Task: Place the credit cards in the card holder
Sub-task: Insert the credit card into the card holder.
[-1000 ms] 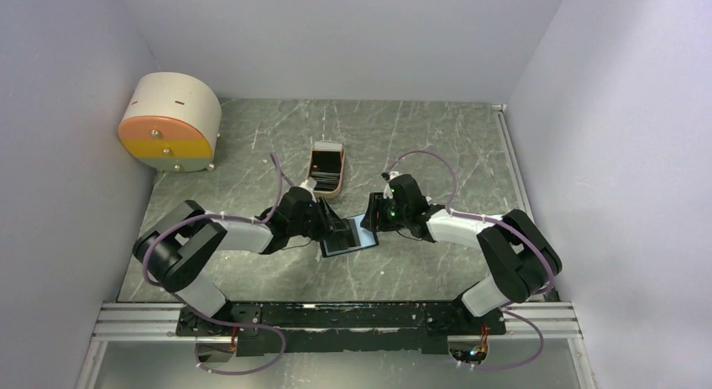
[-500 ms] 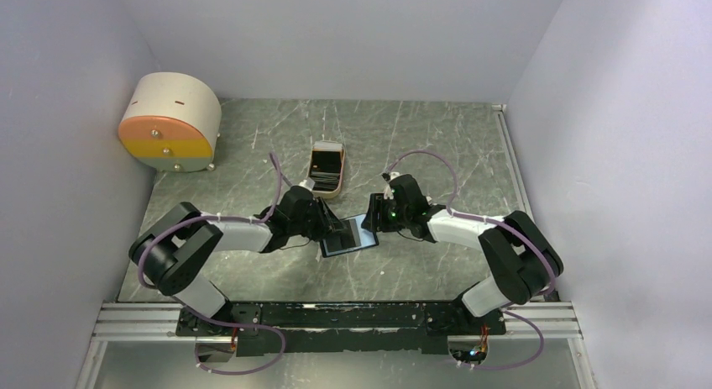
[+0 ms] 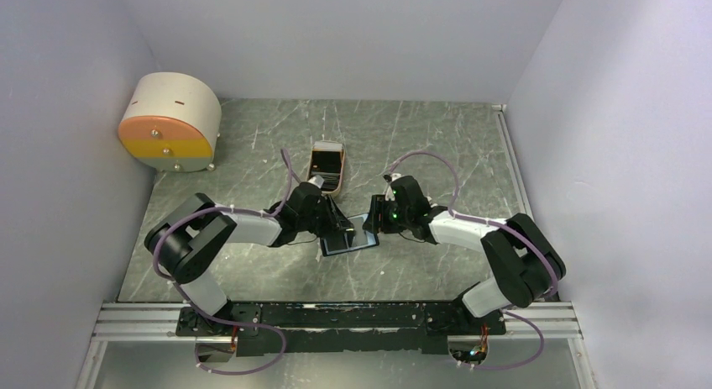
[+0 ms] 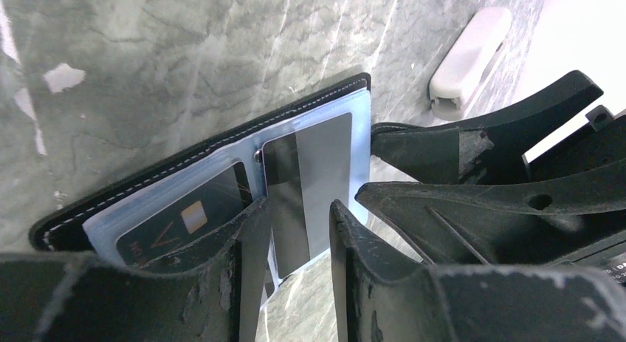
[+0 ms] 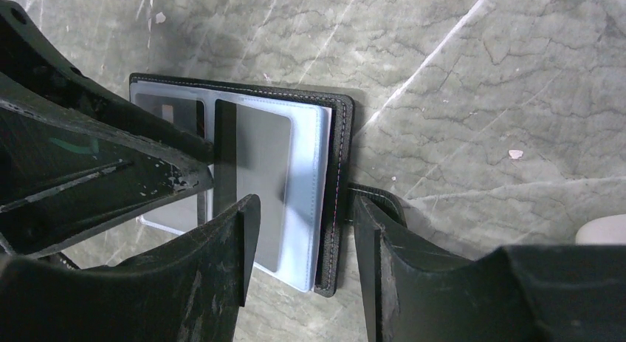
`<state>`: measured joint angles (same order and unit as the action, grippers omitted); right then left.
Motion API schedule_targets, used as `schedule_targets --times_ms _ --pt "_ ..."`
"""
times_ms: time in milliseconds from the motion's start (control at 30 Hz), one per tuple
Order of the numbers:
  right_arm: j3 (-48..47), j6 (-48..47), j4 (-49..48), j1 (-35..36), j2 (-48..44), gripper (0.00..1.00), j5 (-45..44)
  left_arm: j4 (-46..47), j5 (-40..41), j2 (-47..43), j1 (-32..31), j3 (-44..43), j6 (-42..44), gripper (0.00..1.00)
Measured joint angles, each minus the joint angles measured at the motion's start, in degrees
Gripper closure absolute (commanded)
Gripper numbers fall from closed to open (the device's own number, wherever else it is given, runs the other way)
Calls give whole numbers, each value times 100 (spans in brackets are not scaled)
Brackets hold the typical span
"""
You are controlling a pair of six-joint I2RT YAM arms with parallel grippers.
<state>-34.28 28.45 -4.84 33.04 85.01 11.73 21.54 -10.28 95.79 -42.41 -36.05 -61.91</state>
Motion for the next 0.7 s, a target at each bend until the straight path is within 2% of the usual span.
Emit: schedule_targets --times_ms 700 --pt "286 151 -369 -48 -120 50 85 442 -308 315 -157 -72 -48 60"
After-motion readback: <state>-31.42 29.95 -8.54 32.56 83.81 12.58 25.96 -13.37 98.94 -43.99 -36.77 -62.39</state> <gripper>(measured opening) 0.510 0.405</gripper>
